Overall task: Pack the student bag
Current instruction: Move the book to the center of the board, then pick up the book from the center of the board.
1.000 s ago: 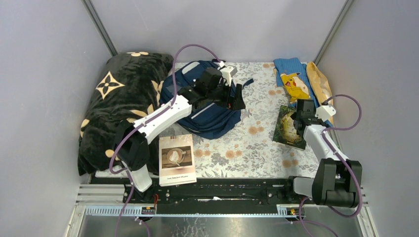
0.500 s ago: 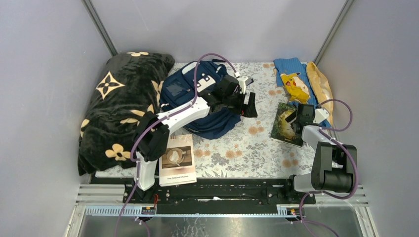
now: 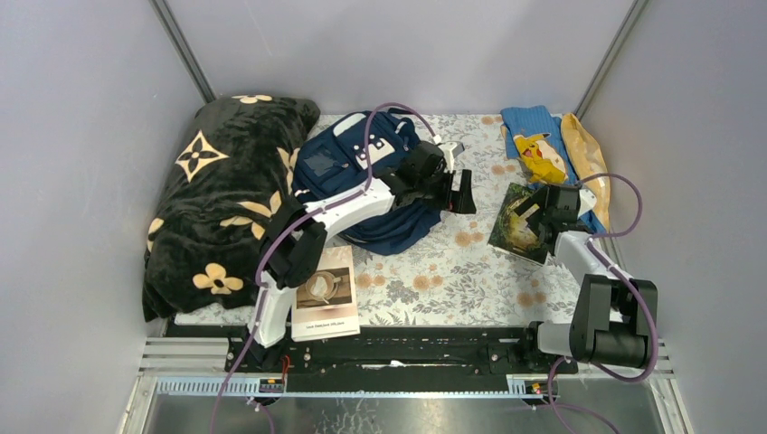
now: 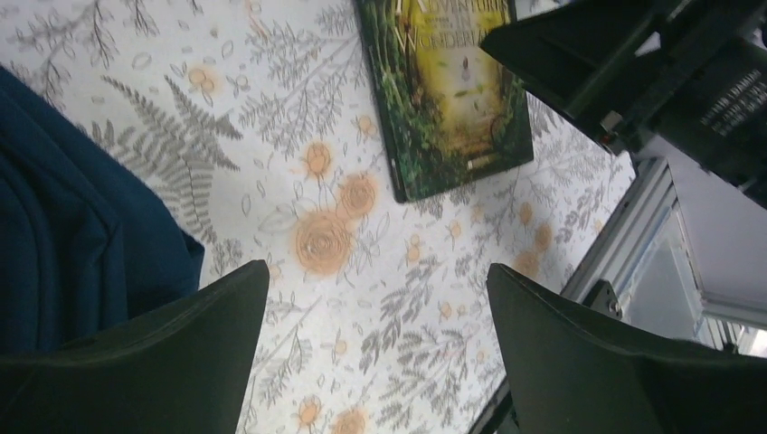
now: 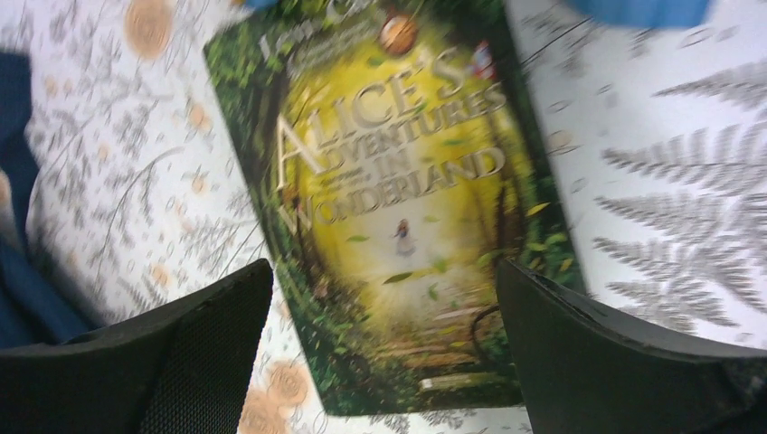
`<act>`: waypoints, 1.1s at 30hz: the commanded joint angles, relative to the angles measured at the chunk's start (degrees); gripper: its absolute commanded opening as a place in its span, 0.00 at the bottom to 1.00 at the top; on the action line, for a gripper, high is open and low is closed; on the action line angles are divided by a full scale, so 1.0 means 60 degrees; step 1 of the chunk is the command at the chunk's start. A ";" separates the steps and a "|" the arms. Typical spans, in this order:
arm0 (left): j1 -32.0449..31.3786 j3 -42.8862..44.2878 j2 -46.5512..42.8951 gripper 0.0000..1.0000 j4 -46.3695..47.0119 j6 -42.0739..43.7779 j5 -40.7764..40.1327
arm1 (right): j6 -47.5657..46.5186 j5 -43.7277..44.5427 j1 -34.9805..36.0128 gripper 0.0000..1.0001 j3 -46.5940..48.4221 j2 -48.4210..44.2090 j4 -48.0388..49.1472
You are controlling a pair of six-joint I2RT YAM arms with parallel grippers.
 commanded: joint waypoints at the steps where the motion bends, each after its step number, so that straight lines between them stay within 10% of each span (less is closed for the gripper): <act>1: -0.0236 0.0862 0.0701 0.97 0.0918 -0.0267 -0.0794 | 0.0080 0.2697 -0.0092 1.00 0.0539 -0.0267 -0.0589; 15: -0.0986 0.3402 0.3963 0.93 0.1383 -0.1443 -0.0211 | 0.0303 -0.2345 -0.1118 1.00 -0.0218 0.1394 0.0758; 23: -0.1138 0.1428 0.3102 0.90 0.2670 -0.1637 0.0082 | 0.0687 -0.4328 -0.1118 0.97 -0.0805 0.1111 0.1532; 33: -0.1314 -0.1638 0.0858 0.87 0.3778 -0.2185 0.0333 | 0.0518 -0.5557 -0.1118 0.69 -0.0895 0.0538 0.1113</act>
